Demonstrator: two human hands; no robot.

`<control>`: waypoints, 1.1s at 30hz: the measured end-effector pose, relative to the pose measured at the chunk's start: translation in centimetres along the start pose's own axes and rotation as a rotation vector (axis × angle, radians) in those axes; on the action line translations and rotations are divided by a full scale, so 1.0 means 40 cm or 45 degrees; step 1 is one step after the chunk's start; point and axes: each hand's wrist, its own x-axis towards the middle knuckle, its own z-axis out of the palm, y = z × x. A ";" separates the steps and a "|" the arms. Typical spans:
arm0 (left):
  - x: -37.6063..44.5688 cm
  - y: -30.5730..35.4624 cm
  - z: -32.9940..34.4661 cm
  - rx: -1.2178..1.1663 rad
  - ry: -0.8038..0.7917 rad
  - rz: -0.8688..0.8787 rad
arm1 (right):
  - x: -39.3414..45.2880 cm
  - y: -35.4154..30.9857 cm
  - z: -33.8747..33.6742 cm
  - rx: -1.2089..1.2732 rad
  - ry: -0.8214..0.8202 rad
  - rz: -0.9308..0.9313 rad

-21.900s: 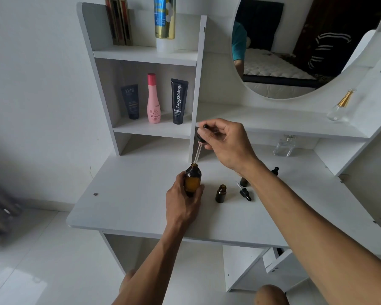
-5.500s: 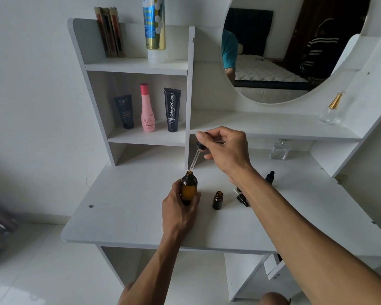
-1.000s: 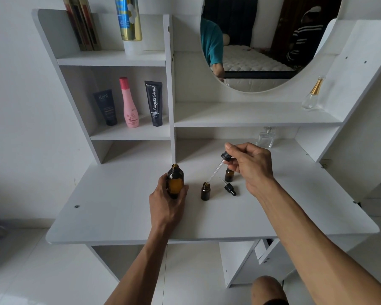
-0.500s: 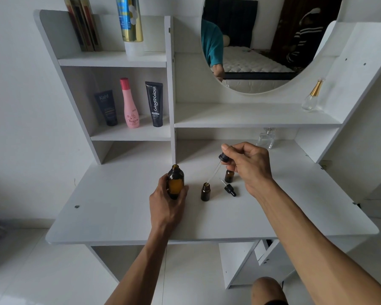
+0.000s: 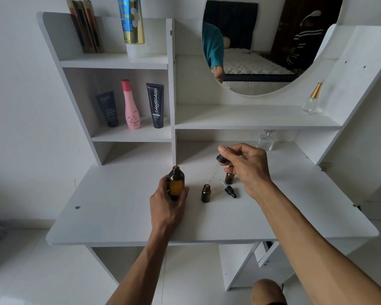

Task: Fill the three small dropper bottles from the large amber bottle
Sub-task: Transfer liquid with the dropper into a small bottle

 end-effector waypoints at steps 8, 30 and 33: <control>0.000 -0.002 -0.001 -0.001 0.001 -0.002 | 0.001 -0.005 0.000 0.012 -0.004 0.002; -0.001 0.001 -0.001 -0.006 0.002 0.002 | 0.008 -0.003 -0.007 0.008 0.015 -0.018; -0.001 0.002 -0.002 -0.009 0.003 -0.004 | 0.005 -0.007 -0.006 0.017 0.017 -0.011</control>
